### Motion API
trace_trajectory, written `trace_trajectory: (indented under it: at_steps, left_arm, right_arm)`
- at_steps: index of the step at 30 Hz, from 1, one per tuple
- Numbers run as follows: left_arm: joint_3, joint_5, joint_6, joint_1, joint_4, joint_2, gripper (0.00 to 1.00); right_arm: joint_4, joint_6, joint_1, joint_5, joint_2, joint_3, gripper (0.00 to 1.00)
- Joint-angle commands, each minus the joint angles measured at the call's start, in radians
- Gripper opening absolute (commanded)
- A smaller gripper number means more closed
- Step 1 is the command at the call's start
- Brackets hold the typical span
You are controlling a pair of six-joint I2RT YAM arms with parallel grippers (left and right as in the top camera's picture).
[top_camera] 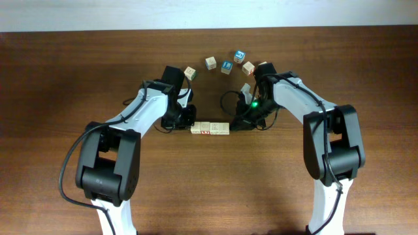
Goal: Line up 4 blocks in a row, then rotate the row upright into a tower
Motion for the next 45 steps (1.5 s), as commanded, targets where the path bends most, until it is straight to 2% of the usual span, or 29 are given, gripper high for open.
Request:
trace_trajectory:
  at_steps: [1, 16, 45]
  left_arm:
    - [0.020, 0.057, -0.010, -0.012, 0.003, 0.011, 0.00]
    - [0.020, 0.057, -0.010, -0.013, 0.003, 0.011, 0.00]
    - [0.020, 0.054, -0.010, -0.012, -0.008, 0.011, 0.00]
  right_arm:
    - [-0.009, 0.004, 0.049, -0.077, -0.039, 0.054, 0.04]
    - [-0.057, 0.012, 0.156, -0.076, -0.040, 0.177, 0.04]
    - [0.018, 0.110, 0.227, 0.003, -0.040, 0.180, 0.04]
